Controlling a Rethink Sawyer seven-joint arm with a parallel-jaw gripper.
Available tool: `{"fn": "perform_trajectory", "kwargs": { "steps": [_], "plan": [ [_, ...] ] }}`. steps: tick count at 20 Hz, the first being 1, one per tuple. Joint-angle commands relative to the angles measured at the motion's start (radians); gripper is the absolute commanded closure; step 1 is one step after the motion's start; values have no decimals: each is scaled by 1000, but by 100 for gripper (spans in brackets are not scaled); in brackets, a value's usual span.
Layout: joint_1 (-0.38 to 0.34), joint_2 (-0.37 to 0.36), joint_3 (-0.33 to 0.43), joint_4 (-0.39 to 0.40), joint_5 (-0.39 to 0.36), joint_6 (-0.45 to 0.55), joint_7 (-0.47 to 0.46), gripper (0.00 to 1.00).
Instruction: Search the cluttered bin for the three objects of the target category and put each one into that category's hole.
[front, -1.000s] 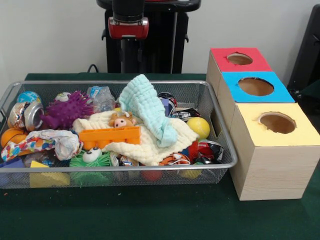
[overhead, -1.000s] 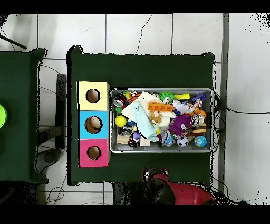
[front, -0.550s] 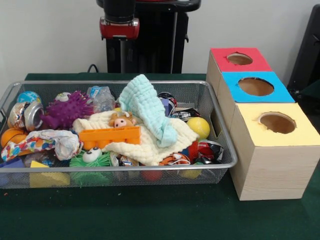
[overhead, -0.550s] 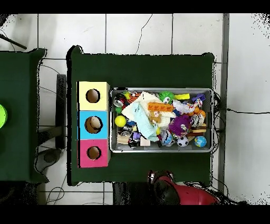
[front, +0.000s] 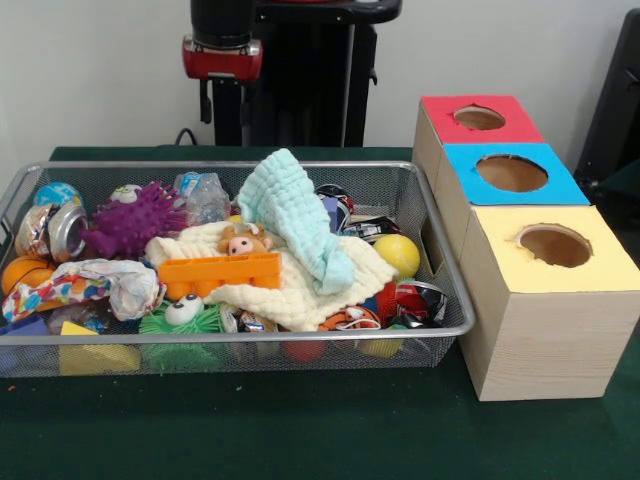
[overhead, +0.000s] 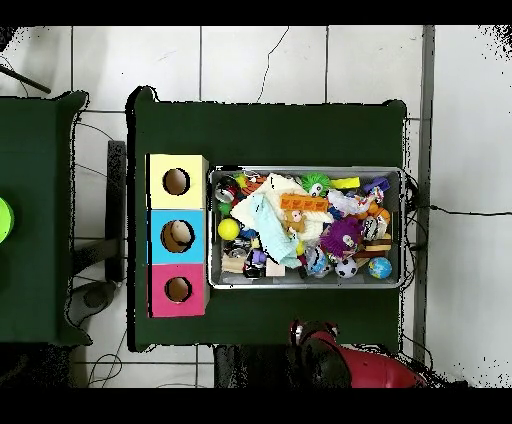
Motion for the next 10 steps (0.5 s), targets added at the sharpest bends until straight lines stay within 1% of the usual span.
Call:
{"fn": "perform_trajectory", "kwargs": {
  "steps": [1, 3, 5, 7, 10],
  "plan": [
    [-16, 91, -22, -198, -64, -63, 76, 0],
    [-22, 128, -42, -217, -53, -78, 96, 0],
    [-11, 156, -76, -242, -52, -80, 102, 0],
    [-39, 157, -58, -238, -75, -97, 88, 0],
    [-52, 170, -53, -242, -86, -112, 90, 0]
  ]
}}
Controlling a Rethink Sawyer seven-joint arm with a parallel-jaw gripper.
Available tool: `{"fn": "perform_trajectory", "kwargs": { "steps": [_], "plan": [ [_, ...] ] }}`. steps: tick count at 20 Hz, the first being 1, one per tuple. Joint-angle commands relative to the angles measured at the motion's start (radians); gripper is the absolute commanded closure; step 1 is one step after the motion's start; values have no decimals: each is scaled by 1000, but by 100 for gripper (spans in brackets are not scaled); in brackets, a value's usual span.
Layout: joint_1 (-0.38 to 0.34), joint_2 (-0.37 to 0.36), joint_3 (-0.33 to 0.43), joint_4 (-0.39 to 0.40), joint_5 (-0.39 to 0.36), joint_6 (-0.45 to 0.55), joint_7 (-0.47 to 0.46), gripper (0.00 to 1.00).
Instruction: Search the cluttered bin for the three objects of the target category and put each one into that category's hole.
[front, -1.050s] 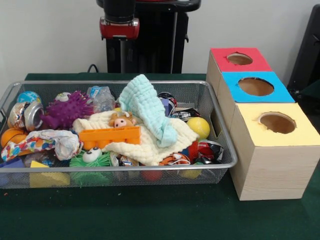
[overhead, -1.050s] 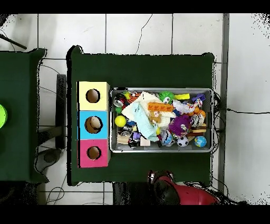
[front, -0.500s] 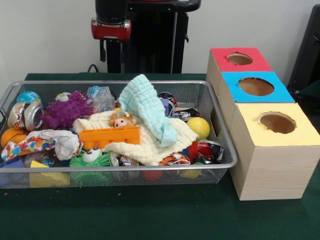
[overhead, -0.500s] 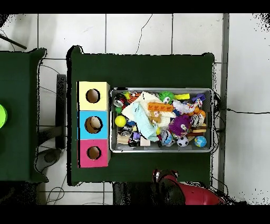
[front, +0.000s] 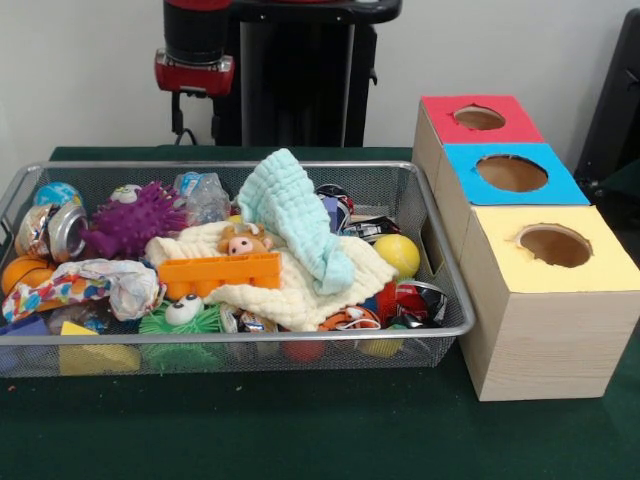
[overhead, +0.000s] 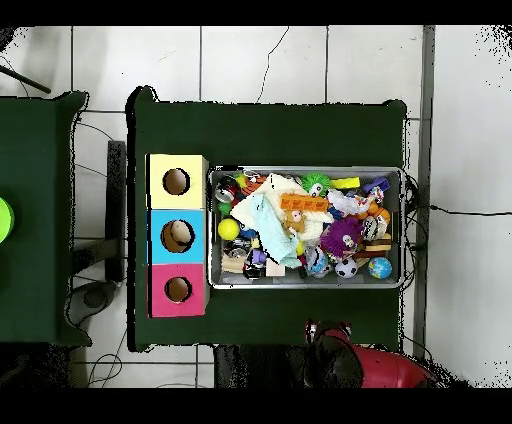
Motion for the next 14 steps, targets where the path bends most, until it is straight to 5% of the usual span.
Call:
{"fn": "perform_trajectory", "kwargs": {
  "steps": [1, 4, 9, 14],
  "plan": [
    [-39, 98, 8, -168, -56, -106, 96, 0],
    [-13, 153, -27, -198, -60, -170, 108, 0],
    [-97, 133, 44, -173, -119, -168, 88, 0],
    [-94, 139, 41, -177, -118, -173, 97, 0]
  ]
}}
